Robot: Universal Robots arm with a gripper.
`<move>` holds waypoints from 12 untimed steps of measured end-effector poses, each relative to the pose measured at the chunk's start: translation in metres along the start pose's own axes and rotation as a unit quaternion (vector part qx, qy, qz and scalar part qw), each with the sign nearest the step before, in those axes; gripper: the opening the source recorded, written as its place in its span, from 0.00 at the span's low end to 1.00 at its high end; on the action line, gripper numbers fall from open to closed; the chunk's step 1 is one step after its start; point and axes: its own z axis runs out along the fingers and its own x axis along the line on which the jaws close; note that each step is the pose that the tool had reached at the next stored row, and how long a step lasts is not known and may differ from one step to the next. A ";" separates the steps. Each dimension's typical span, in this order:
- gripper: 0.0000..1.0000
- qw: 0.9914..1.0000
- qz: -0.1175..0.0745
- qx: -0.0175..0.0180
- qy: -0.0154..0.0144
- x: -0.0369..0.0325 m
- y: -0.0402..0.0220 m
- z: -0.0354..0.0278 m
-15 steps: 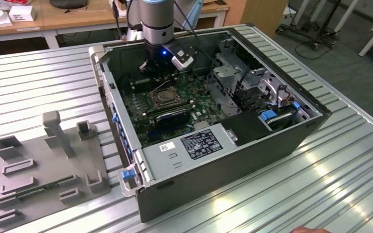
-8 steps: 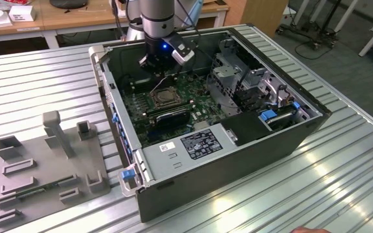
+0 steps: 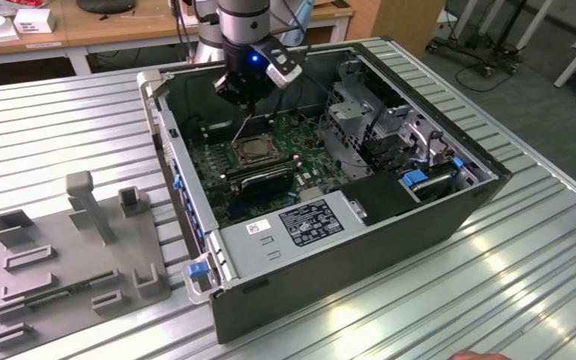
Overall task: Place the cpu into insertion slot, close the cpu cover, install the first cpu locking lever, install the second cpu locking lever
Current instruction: 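Install the first cpu locking lever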
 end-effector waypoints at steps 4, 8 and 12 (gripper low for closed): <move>0.11 1.000 0.000 0.000 0.000 -0.0010 0.0010 -0.0088; 0.11 1.000 0.000 0.000 0.000 -0.0014 0.0014 -0.0125; 0.11 1.000 0.000 0.000 -0.001 0.0007 0.0014 -0.0127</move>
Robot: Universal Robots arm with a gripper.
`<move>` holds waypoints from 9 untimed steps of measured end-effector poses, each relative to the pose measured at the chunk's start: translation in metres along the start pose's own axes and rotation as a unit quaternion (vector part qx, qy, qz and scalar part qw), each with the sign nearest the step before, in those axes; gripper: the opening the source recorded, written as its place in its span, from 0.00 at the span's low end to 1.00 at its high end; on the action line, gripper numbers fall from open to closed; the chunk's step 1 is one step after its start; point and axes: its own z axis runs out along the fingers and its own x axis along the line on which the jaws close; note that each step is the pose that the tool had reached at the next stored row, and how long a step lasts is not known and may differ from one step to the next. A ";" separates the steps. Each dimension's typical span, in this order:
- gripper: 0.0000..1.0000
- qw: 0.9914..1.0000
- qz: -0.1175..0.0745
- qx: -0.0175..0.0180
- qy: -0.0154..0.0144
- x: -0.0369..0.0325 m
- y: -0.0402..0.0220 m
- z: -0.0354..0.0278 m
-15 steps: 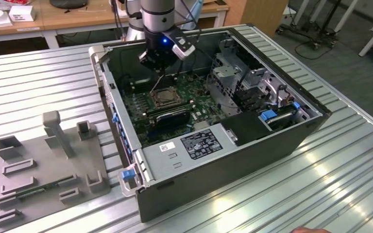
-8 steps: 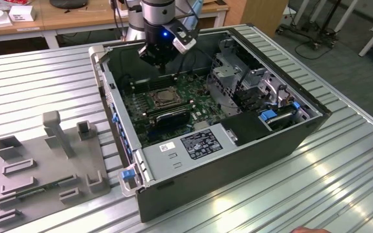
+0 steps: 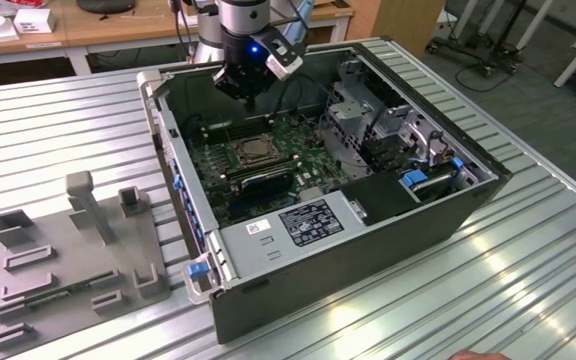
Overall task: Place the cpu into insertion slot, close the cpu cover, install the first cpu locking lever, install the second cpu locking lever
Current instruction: 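Install the first cpu locking lever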
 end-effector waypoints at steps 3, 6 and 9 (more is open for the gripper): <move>0.11 1.000 0.000 0.000 -0.001 0.0053 -0.0001 -0.0002; 0.11 1.000 0.000 0.000 -0.002 0.0117 -0.0002 -0.0003; 0.11 1.000 0.000 0.000 -0.002 0.0174 -0.0004 -0.0004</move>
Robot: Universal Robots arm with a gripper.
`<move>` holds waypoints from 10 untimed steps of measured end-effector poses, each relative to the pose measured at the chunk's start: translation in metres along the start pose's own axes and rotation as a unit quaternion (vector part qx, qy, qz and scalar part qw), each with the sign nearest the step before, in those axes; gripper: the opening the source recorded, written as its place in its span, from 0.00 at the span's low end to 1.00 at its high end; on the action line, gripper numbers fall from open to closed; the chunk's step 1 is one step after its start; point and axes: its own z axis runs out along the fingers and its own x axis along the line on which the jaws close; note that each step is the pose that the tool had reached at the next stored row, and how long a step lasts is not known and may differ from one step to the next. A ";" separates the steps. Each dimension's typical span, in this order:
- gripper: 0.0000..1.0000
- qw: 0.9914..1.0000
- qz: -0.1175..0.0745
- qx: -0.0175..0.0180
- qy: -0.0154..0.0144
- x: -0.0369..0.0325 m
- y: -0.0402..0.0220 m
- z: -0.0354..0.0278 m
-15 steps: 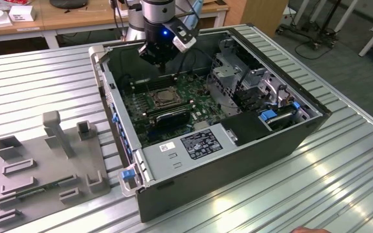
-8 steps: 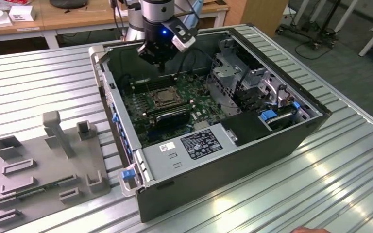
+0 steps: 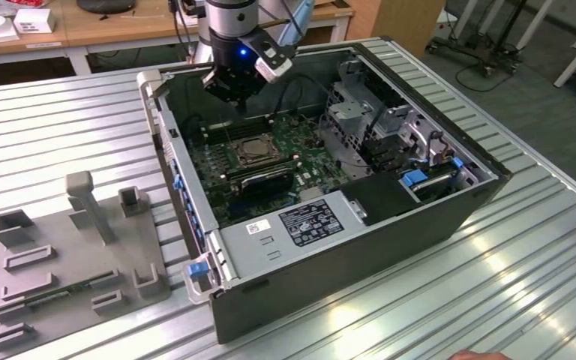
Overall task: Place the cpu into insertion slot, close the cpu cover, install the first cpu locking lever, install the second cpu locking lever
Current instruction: 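Install the first cpu locking lever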
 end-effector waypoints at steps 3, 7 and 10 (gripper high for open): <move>0.11 1.000 0.000 0.000 0.000 0.0014 0.0000 -0.0001; 0.11 1.000 0.000 0.000 0.000 0.0015 0.0001 -0.0015; 0.11 1.000 -0.001 0.000 -0.005 0.0089 0.0000 -0.0024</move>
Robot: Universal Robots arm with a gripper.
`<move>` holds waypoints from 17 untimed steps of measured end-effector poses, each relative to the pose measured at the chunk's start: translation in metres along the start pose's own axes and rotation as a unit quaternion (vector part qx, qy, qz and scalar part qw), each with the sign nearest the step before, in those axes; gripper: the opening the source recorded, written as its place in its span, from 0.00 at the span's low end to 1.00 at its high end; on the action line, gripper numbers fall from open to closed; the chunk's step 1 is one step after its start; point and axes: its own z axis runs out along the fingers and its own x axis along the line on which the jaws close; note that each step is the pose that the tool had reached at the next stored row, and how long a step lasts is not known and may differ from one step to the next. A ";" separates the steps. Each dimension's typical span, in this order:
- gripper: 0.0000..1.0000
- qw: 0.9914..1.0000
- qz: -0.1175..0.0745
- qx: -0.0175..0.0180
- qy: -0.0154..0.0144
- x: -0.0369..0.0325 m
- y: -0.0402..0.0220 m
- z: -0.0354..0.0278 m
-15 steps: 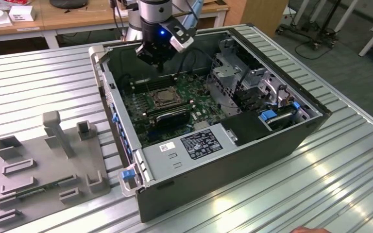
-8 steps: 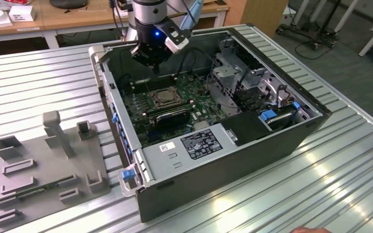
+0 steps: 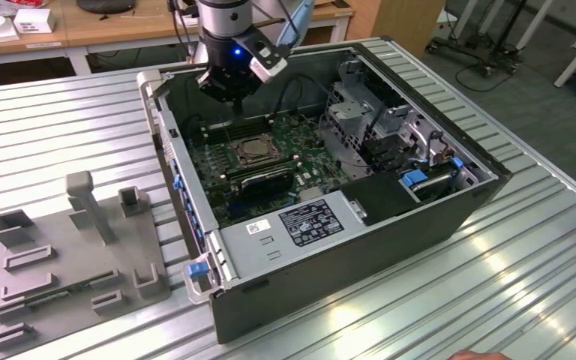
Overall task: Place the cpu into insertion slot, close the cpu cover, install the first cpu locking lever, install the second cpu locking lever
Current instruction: 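Install the first cpu locking lever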
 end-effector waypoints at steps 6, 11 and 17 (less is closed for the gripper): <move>0.11 1.000 -0.001 0.000 -0.006 0.0142 -0.0001 -0.0015; 0.11 1.000 0.000 0.001 0.003 0.0141 -0.0001 -0.0013; 0.11 1.000 0.003 0.002 0.026 0.0135 -0.0002 -0.0008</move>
